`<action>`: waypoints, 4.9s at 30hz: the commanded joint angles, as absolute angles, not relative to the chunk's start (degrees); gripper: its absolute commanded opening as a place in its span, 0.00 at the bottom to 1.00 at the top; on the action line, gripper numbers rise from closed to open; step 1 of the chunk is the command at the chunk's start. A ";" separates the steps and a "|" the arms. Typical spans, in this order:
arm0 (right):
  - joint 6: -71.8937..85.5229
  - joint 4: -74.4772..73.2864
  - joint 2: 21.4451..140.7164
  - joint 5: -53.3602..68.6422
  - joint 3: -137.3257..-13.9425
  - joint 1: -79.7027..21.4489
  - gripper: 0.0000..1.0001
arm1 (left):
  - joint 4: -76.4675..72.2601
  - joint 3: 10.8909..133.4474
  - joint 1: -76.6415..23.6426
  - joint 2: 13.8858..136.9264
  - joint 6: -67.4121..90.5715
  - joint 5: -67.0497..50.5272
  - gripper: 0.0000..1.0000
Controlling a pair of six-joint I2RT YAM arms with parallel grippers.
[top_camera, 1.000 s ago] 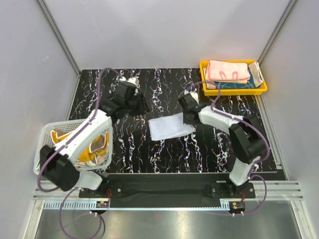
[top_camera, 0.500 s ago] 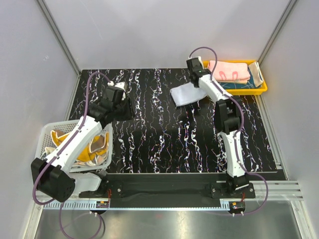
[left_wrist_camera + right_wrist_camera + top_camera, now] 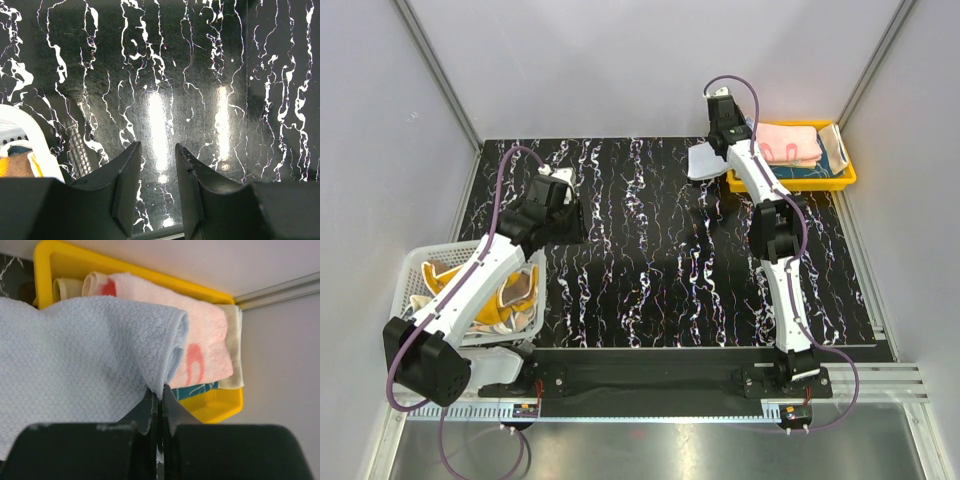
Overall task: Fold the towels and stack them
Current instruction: Neatly place the folded towel into the bin, then grab crumpled towel, then move the towel to the center of the board
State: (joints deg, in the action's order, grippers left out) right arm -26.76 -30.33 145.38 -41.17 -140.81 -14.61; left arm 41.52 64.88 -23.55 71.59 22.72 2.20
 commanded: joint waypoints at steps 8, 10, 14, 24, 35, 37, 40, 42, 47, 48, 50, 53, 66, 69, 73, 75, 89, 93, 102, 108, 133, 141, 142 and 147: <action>-37.70 -20.04 144.23 -44.74 -148.62 -13.10 0.00 | 39.90 64.69 -22.68 71.01 20.74 1.41 0.38; -38.32 -19.16 143.70 -44.30 -148.71 -12.92 0.00 | 39.99 64.69 -22.50 71.28 20.65 1.06 0.38; -39.64 -18.37 143.35 -44.21 -149.24 -12.31 0.00 | 39.81 64.60 -22.24 71.46 20.57 0.70 0.38; -39.55 -17.58 139.40 -42.54 -146.25 -10.81 0.00 | 39.73 64.42 -21.80 71.89 20.48 0.35 0.37; -37.19 -17.31 135.27 -38.07 -143.53 -6.86 0.00 | 39.55 64.07 -21.62 72.25 20.39 -1.76 0.37; -33.33 -19.33 134.83 -34.30 -142.92 -4.24 0.00 | 39.55 64.07 -21.71 72.42 20.39 -2.11 0.37; -26.47 -21.09 134.82 -26.24 -140.37 -0.98 0.01 | 39.55 64.07 -21.62 72.77 20.30 -2.28 0.37; -23.05 -19.70 135.78 -22.78 -138.61 2.28 0.12 | 39.46 63.98 -21.62 73.04 20.30 -2.46 0.37; -16.01 -18.28 142.20 -16.00 -136.75 5.18 0.70 | 39.64 63.90 -21.62 74.00 20.13 -2.64 0.37; -13.47 -19.67 143.08 -15.47 -138.32 5.71 0.81 | 39.64 63.81 -21.62 73.92 20.21 -2.46 0.37; -11.70 -20.39 144.49 -14.85 -139.04 5.89 0.90 | 39.55 63.72 -21.62 74.09 20.21 -2.11 0.37; -9.67 -21.53 144.41 -14.59 -140.97 5.80 0.99 | 39.64 63.81 -21.71 74.44 20.30 -2.28 0.37; 2.28 -27.33 131.93 -11.17 -135.55 5.71 1.00 | 39.02 63.90 -21.53 73.57 20.57 -2.99 0.39; 6.76 -27.34 126.75 -8.45 -128.97 5.10 1.00 | 38.76 63.81 -21.27 72.78 21.00 -2.90 0.40; 11.07 -24.70 115.35 -6.33 -115.52 0.45 1.00 | 40.07 64.33 -21.09 71.28 25.64 5.31 0.43; 12.82 -23.12 111.46 -6.32 -107.63 -5.06 1.00 | 42.78 64.60 -20.66 69.97 28.37 10.35 0.47; 20.21 -17.84 94.49 1.49 -78.49 -29.95 1.00 | 48.70 58.27 11.58 73.28 51.24 26.46 0.68; 20.21 -18.10 93.34 2.11 -77.26 -32.60 1.00 | 46.41 58.53 15.55 81.02 52.65 26.11 0.66; 19.60 -18.19 92.63 2.11 -76.55 -34.45 1.00 | 45.18 61.08 18.28 92.45 53.09 28.04 0.63; 19.60 -18.28 93.07 1.76 -76.46 -34.54 1.00 | 45.70 60.55 18.46 92.11 52.65 28.57 0.31; 18.46 -22.49 87.89 -6.32 -79.45 -34.63 1.00 | 54.13 93.58 -16.13 71.70 42.28 30.93 0.00; 18.72 -24.35 82.98 -12.30 -82.18 -34.54 1.00 | 58.35 113.54 -31.98 82.17 38.50 34.53 0.00; 18.63 -24.35 82.27 -12.57 -82.26 -34.54 1.00 | 59.49 116.95 -34.69 82.79 38.58 34.98 0.00; 18.81 -24.61 78.76 -13.27 -82.00 -34.54 1.00 | 60.03 118.48 -39.63 83.24 39.90 36.48 0.00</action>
